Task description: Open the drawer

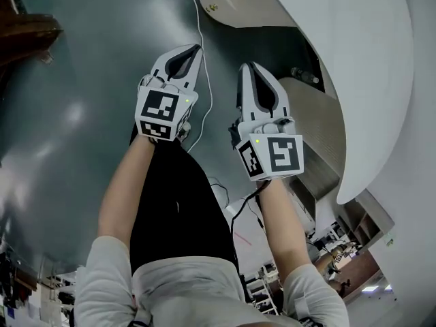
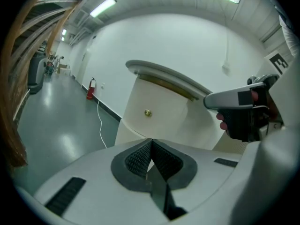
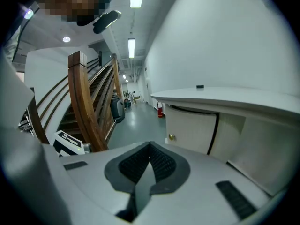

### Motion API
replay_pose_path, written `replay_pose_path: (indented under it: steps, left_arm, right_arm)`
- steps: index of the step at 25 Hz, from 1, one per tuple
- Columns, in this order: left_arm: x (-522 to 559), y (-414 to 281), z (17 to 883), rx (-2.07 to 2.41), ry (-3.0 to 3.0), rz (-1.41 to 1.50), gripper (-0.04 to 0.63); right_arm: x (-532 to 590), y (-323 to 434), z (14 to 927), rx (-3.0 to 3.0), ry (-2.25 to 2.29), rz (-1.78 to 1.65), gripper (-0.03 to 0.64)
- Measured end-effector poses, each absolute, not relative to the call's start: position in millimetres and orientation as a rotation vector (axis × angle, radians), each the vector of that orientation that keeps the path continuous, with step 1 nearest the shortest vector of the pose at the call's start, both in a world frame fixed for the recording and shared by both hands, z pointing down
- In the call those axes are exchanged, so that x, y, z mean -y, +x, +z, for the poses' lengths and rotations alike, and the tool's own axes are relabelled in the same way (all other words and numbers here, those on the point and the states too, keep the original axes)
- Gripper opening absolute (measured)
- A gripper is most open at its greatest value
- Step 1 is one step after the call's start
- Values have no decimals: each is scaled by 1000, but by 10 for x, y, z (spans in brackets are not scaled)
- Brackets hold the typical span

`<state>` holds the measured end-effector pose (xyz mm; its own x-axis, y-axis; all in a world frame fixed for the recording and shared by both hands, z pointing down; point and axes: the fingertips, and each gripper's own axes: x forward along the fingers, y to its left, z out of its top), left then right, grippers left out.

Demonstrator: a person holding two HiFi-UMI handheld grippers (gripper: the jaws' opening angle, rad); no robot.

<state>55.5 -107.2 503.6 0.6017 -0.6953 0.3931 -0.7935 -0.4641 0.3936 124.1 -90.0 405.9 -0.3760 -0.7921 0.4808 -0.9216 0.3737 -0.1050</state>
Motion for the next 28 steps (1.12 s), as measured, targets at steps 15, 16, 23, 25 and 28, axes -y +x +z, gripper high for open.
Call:
replay_pose_path:
  steps: [15, 16, 23, 25, 28]
  left_arm:
    - [1737, 741, 6184, 1152, 2133, 110, 5]
    - [1759, 764, 6276, 1152, 2126, 114, 5]
    - [2000, 942, 6866, 1133, 2118, 158, 5]
    - [2029, 1001, 6975, 1118, 2128, 170, 5]
    - [2109, 1104, 7102, 1090, 2123, 134, 6]
  right_arm:
    - [1447, 1203, 4768, 2316, 1525, 436, 14]
    - [1478, 1213, 4821, 2318, 1524, 434, 14]
    - [1654, 1274, 5125, 2322, 1538, 417, 12]
    - [1671, 1275, 5152, 2325, 1532, 395, 14]
    - [1748, 1317, 5186, 2328, 1552, 386, 14]
